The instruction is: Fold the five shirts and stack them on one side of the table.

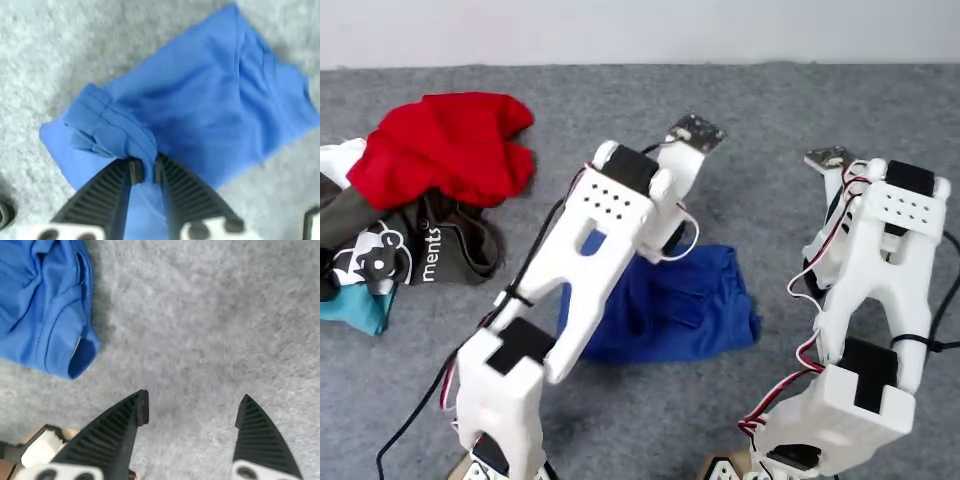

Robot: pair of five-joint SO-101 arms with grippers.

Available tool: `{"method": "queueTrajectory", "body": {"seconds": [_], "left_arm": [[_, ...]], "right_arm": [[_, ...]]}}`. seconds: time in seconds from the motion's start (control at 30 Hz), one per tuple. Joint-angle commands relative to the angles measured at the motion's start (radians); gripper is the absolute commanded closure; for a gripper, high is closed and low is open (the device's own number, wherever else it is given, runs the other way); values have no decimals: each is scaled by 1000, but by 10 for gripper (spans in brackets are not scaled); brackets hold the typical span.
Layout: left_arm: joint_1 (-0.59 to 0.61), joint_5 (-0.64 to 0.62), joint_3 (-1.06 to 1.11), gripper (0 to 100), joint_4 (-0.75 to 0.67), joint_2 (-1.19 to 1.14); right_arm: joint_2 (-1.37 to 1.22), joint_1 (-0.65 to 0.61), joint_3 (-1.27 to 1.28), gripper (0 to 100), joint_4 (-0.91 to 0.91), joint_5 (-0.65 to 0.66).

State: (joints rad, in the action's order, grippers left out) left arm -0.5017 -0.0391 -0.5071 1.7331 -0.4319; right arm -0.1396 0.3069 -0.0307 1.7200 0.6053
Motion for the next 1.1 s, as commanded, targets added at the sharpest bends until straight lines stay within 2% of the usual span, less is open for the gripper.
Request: {"method": "queueTrajectory", "body": {"seconds": [0.0,0.17,0.3,0.5,0.87,1.07], "left_arm": [[-17,-48,-180,986,3,-78],[-48,-115,-344,986,23,-218],[-103,-123,-346,986,23,-226],[-114,-124,-340,986,23,-226],[-199,-124,-341,986,23,-226],[-199,-124,-346,986,21,-249]], "right_arm": [[61,8,-34,714,54,-9],[280,13,2,714,70,-5],[444,13,115,714,64,-3],[608,13,295,714,21,-2],[754,13,416,714,18,-9],[797,13,466,714,16,-11]]}}
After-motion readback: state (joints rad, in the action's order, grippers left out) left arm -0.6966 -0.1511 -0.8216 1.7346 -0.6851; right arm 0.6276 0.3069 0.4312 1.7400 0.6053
